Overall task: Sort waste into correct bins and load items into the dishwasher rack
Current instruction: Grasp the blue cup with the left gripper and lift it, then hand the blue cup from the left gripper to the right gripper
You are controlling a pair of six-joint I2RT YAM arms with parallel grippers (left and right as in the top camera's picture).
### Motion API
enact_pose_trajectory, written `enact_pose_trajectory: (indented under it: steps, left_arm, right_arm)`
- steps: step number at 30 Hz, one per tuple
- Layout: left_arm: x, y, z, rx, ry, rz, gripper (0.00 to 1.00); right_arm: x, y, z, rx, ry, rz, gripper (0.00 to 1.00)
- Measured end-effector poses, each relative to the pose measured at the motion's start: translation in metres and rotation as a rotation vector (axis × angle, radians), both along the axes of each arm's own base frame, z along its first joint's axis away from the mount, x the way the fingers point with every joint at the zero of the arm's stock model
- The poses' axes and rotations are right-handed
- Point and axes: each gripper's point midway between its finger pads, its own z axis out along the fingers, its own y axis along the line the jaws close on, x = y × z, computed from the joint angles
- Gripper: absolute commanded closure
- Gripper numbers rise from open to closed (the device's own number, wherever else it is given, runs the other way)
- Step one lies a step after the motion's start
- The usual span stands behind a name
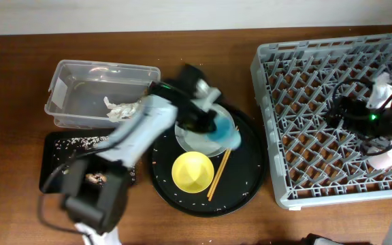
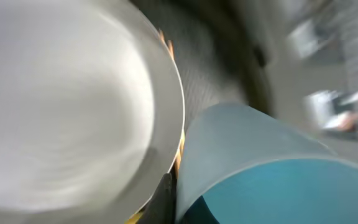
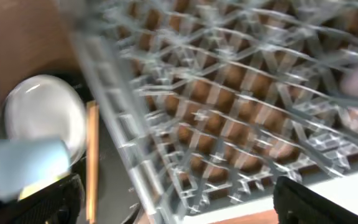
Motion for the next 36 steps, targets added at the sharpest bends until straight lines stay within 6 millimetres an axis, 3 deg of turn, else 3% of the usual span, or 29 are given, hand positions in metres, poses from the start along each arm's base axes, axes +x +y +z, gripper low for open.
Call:
enact_pose_trajectory:
  steps: [3,4,6,9,13,16,23,31,36]
  left_arm:
    - [0.029,0.040,0.061,-0.277,0.013,0.097,1.00]
    - [0.037,0.060,0.081,-0.407,0.038,0.128,0.99]
    - [0.037,0.068,0.100,-0.530,0.066,0.123,1.00]
    - [0.026,0.061,0.125,-0.684,0.115,0.061,0.99]
    - [0.009,0.042,0.141,-0.769,0.158,-0.020,1.00]
    - [-0.003,0.027,0.145,-0.790,0.184,-0.071,1.00]
    - [-0.010,0.020,0.150,-0.813,0.200,-0.101,1.00]
    - [-0.023,0.008,0.159,-0.859,0.228,-0.161,0.99]
    - [-0.021,0.010,0.159,-0.862,0.226,-0.156,0.99]
  right_arm:
    - [0.010,0.034,0.010,0.111,-0.095,0.193,0.02]
    - [0.013,0.058,0.014,0.169,-0.132,0.313,0.02]
    - [0.016,0.094,0.019,0.251,-0.178,0.477,0.01]
    - [0.011,0.172,0.032,0.402,-0.271,0.783,0.02]
    - [0.004,0.225,0.052,0.496,-0.392,0.989,0.02]
    - [-0.003,0.250,0.064,0.541,-0.461,1.092,0.02]
    - [-0.003,0.258,0.068,0.544,-0.491,1.123,0.02]
    - [0.013,0.254,0.046,0.440,-0.456,1.107,0.01]
    - [0.020,0.260,0.058,0.454,-0.540,1.138,0.05]
